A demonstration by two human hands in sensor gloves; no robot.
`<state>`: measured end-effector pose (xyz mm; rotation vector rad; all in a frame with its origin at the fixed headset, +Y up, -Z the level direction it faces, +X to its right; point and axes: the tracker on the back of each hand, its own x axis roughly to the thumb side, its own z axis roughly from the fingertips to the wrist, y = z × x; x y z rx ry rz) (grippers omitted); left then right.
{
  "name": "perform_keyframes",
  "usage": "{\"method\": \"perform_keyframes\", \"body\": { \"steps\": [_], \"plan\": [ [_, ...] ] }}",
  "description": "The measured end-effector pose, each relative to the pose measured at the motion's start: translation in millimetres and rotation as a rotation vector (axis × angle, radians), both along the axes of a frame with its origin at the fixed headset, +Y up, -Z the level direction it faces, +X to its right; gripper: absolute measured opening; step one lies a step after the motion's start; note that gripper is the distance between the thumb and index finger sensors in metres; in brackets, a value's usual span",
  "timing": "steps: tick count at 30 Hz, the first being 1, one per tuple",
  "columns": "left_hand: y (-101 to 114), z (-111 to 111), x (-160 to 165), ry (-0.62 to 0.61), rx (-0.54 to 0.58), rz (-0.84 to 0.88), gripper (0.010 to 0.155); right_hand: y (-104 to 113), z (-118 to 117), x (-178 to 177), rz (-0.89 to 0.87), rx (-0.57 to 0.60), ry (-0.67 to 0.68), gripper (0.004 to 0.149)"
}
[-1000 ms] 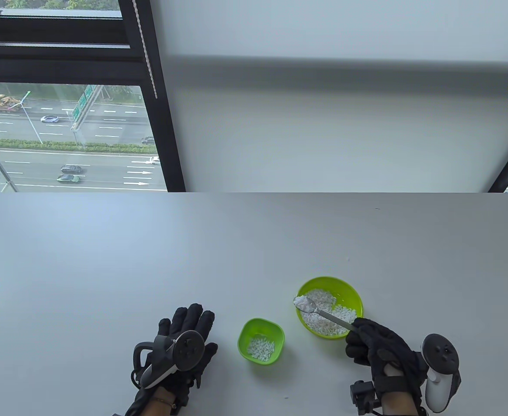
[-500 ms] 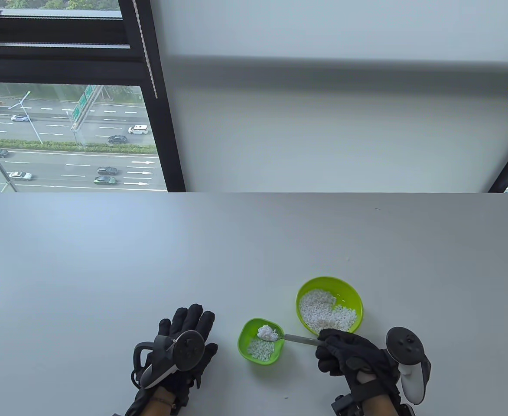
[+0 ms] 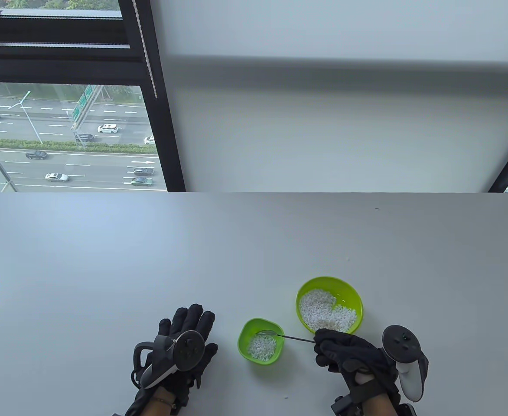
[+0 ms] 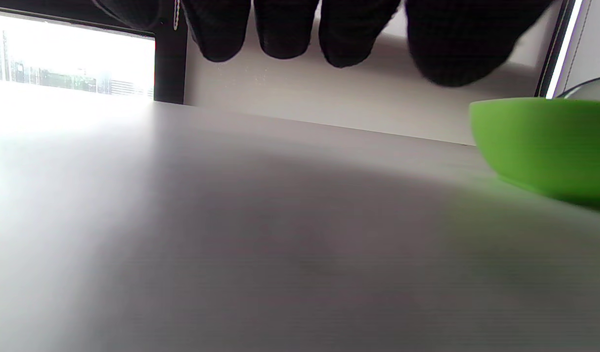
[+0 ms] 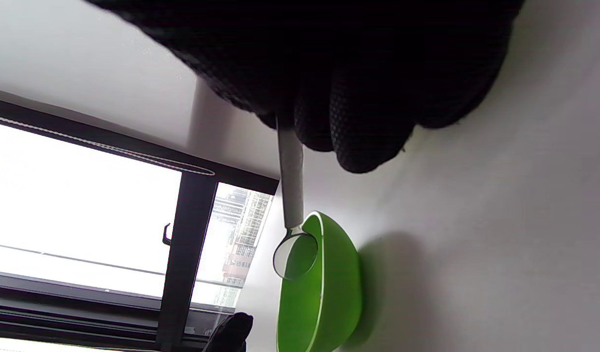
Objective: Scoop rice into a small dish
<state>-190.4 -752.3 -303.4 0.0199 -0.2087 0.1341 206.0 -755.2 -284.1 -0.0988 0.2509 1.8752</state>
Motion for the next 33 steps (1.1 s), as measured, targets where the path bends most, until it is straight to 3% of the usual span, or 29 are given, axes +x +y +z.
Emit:
{"method": "perform_keyframes", "body": {
  "steps": [7,13,18,27,33],
  "plan": [
    [0.0,0.0,0.0,0.0,0.0,0.0,0.074,8.2,3.8,16.9,0.035,0.131,-0.155,0.043],
    [0.0,0.0,0.0,0.0,0.0,0.0,0.074,15.3,11.4,45.3,0.074,0.235,-0.395,0.043],
    [0.0,0.0,0.0,0.0,0.0,0.0,0.074,20.7,18.4,65.0,0.217,0.324,-0.589,0.043],
    [0.0,0.2,-0.8,0.004,-0.002,0.007,0.074,19.4,14.5,61.2,0.501,0.32,-0.593,0.041],
    [0.1,0.2,-1.5,0.005,-0.002,0.006,0.074,11.9,11.1,63.3,0.384,0.235,-0.553,0.041]
  ]
}}
